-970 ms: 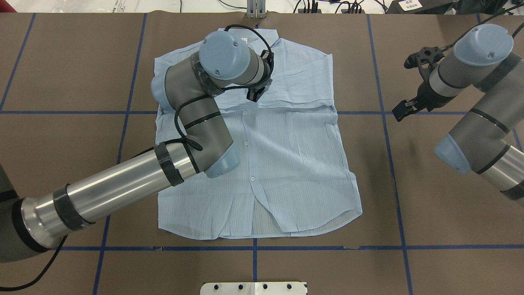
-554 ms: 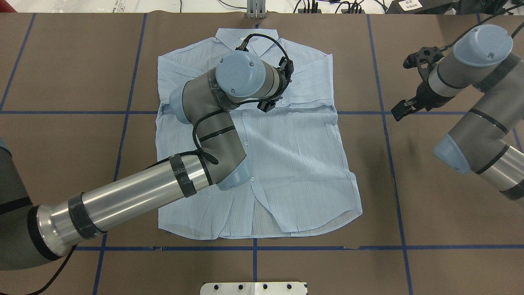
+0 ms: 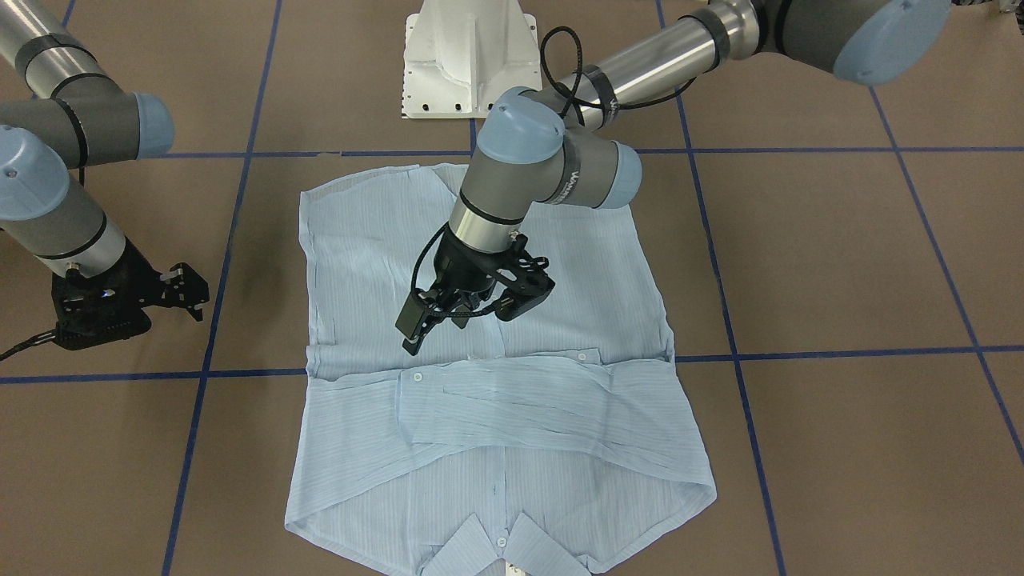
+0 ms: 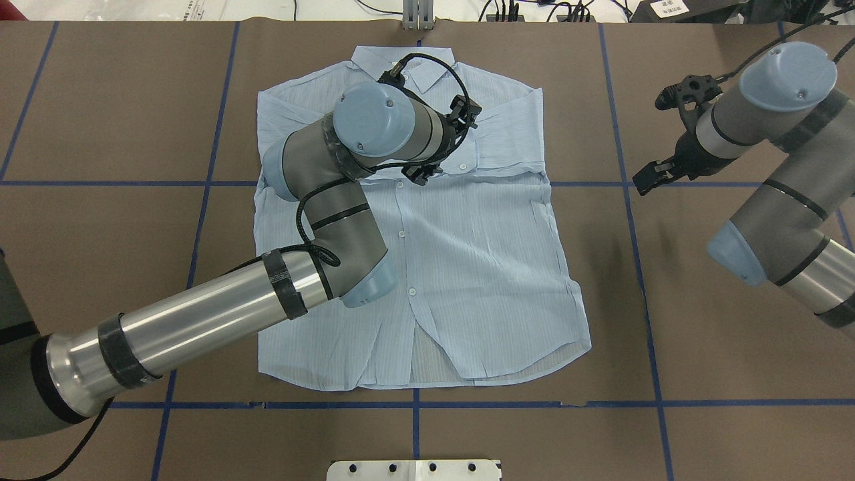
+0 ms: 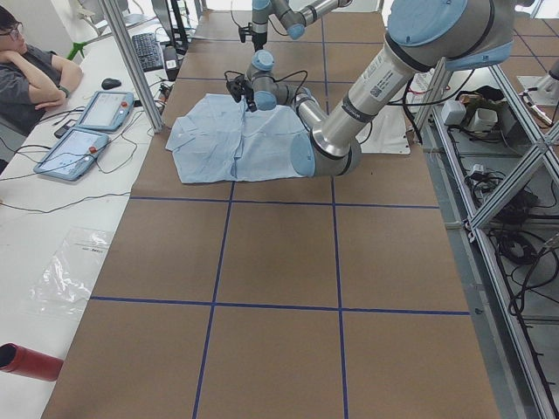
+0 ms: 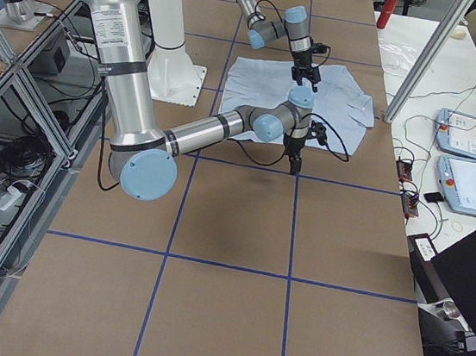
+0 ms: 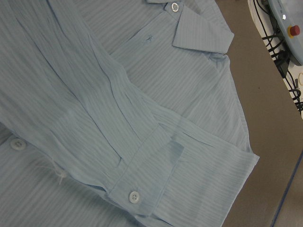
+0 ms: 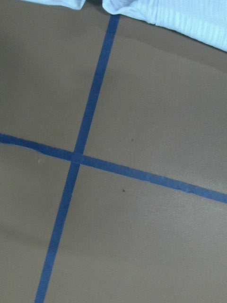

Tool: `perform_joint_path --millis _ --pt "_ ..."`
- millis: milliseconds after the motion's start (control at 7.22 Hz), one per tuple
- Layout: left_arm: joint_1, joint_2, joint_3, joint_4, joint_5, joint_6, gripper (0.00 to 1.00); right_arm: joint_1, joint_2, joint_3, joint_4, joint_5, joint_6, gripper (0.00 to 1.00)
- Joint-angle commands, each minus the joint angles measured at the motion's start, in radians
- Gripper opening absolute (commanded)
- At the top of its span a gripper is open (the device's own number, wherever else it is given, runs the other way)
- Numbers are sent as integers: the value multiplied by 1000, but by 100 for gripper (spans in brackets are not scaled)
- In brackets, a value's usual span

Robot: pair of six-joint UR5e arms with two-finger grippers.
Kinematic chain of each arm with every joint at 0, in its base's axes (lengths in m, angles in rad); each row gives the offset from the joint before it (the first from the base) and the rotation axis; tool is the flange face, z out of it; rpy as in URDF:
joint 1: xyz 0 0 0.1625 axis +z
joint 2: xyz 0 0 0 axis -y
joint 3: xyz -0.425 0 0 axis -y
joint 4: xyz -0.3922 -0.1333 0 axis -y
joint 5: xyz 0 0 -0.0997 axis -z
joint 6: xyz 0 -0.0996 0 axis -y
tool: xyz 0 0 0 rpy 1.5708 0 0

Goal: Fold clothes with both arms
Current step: 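Fold the held sleeve across the shirt body with the left gripper and release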

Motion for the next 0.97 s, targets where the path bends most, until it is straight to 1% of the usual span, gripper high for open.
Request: perform_joint_path --millis 0,139,277,416,554,832 --pt "-5 199 -289 165 -48 208 100 -73 -32 24 152 0 212 100" --pt "-5 285 -388 200 -50 260 100 -122 -72 66 211 -5 324 100" --pt "-5 369 -474 200 -50 289 100 -179 -133 152 212 -14 398 100" --pt "-4 408 -523 203 -50 290 100 -245 -181 233 212 -41 486 100" --pt "-4 411 -542 226 -47 290 100 -326 -197 272 210 -101 555 100" --pt "-2 410 -561 251 -44 288 100 -441 -191 255 198 -207 588 99"
